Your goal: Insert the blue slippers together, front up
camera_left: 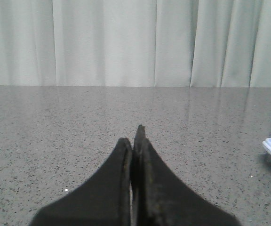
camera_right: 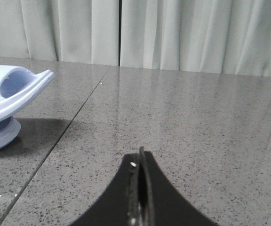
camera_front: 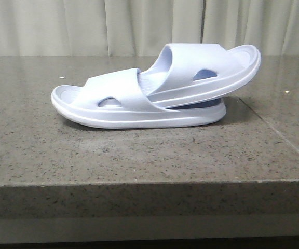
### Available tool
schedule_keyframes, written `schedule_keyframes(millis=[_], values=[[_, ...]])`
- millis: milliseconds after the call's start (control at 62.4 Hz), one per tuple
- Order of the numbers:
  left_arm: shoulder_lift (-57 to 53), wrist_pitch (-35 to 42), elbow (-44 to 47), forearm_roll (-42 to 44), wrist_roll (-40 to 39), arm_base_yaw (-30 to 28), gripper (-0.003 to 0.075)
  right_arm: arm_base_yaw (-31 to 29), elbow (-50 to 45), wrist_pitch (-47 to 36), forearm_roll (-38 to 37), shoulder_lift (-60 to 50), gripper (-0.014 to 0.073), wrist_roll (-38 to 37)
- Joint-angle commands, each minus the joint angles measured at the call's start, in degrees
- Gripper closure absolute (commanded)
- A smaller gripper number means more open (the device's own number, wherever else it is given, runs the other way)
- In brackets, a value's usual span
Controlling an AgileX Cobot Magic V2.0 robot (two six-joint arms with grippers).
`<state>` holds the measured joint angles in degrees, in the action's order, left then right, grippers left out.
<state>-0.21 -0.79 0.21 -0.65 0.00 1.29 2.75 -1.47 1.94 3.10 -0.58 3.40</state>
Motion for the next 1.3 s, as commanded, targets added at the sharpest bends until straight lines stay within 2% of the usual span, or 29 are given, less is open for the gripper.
schedule_keyframes(millis=[0, 401, 1282], values=[[-0.9, 4.52, 0.39, -0.18, 0.0, 0.34, 0.0741, -0.25, 0.24, -5.56, 0.19, -1.03, 0.0661, -0.01], [-0.9, 4.52, 0.39, -0.18, 0.0, 0.34, 0.0741, -0.25, 0.24, -1.57, 0.18, -1.03, 0.0661, -0.01], [-0.9, 4.52, 0.39, -0.18, 0.0, 0.34, 0.0741, -0.25, 0.24, -1.44, 0.18, -1.03, 0.0661, -0.01]])
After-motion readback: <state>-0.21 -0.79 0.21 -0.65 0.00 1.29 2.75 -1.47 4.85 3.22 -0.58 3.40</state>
